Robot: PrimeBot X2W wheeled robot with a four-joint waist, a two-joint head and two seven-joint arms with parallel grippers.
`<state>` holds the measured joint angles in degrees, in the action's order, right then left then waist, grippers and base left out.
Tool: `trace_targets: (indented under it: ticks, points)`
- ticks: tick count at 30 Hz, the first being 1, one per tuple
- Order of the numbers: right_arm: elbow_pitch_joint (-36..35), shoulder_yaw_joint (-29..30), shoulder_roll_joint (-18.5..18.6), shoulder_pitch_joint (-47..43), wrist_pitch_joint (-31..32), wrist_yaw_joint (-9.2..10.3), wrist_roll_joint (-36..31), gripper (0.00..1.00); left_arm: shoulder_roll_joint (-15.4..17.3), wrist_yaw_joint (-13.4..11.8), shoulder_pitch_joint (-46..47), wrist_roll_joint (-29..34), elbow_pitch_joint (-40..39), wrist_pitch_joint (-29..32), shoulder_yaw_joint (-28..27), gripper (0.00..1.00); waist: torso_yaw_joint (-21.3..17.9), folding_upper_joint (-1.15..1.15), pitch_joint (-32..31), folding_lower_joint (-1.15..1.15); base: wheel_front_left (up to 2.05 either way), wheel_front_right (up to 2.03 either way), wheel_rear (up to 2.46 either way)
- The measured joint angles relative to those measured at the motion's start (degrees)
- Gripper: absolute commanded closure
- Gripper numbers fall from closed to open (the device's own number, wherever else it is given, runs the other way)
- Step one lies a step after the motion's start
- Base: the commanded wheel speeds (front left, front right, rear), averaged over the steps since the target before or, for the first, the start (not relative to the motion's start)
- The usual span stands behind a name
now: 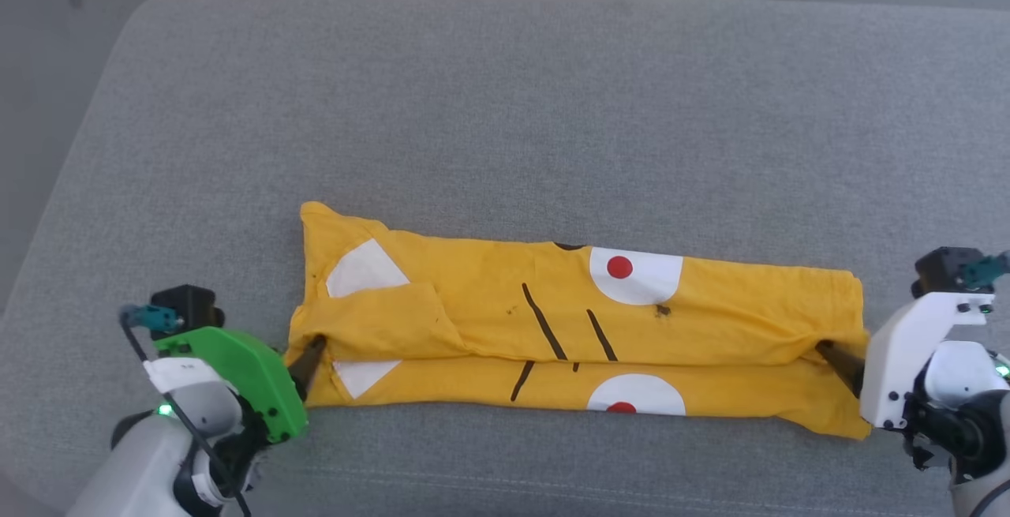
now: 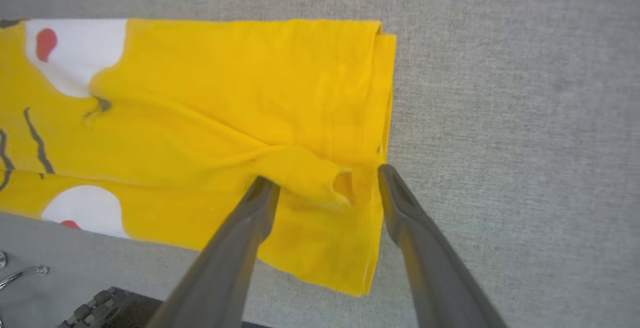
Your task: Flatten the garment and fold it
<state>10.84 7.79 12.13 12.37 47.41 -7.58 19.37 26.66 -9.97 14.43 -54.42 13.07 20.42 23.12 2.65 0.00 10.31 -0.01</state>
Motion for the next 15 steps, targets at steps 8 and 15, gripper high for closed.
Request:
trace_targets:
  ticks: [8,15]
  points:
    - [-7.1,5.7,1.6,-1.5,3.4,0.0,4.6,0.0,3.8,-3.0,0.8,2.7,-7.3,-6.0,-5.4,0.0,0.5,0.0,-1.9,0.0,0.0,0.0,0.0]
    - [-6.1,2.8,6.5,-1.4,4.7,0.0,5.4,0.0,3.3,-2.6,1.5,13.6,-11.6,-27.6,-6.7,0.0,0.9,0.0,0.2,0.0,0.0,0.0,0.0]
